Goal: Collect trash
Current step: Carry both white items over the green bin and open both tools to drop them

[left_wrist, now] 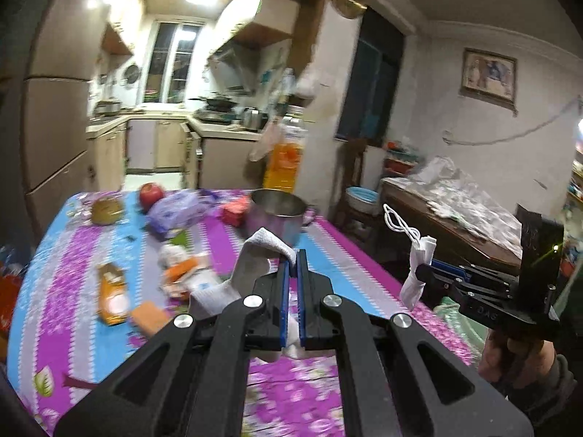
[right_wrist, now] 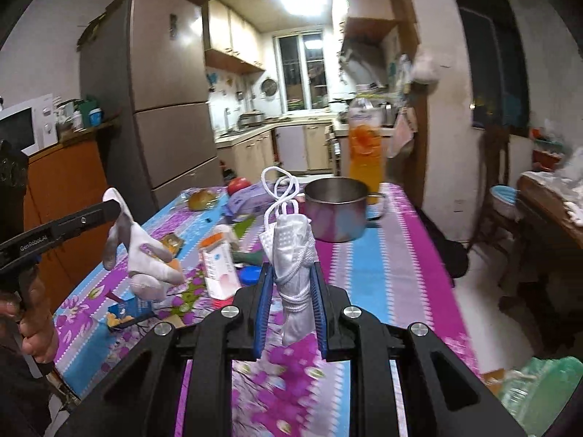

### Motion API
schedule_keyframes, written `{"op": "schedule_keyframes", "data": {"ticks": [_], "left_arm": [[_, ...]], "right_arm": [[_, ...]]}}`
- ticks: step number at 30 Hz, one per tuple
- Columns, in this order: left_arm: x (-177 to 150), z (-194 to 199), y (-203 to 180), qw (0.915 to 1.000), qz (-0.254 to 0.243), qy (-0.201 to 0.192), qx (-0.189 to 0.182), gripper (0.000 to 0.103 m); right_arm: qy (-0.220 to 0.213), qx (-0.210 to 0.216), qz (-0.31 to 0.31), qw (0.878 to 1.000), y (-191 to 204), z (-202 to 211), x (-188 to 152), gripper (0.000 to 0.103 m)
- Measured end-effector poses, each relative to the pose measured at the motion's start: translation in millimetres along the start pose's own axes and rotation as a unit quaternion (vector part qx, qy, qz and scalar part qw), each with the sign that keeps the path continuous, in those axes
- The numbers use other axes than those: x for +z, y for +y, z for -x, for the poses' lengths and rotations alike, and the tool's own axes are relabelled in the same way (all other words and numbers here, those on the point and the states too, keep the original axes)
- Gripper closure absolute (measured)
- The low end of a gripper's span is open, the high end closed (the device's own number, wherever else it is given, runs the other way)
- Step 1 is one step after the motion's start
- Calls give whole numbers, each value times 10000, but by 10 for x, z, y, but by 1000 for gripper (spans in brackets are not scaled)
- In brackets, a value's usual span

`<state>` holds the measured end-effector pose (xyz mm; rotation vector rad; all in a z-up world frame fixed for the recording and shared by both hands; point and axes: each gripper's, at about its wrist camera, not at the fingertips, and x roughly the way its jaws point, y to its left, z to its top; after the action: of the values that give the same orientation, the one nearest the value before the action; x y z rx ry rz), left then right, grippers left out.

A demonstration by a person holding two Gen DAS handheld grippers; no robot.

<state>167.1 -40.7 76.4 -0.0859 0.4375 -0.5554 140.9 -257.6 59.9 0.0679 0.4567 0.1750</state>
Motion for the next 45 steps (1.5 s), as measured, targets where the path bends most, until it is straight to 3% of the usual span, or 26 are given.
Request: {"op": "schedule_keyframes", "data": {"ticks": [13,27,36,45], "left_arm": [[70,-577,-1207,9900,-476,269,-1302,101],[5,-998,-2512,9644,-1040,594,-2358,101],[-184,-1358,-3208,9418,-1136,988,-3005,101],[-474,-1743,-3626,9288,-1234,1373,-3214,101]], "right_arm": [[-215,-1048,-464,9932,-846,1012,-74,81],[-3,-2083,-1116,9717,-1892,1803,-334,81],[376,-2628,-1526,9520,-2534,2067,-676,81],[744,-2888,-2014,9330,-3034,2067,-1146,81]]}}
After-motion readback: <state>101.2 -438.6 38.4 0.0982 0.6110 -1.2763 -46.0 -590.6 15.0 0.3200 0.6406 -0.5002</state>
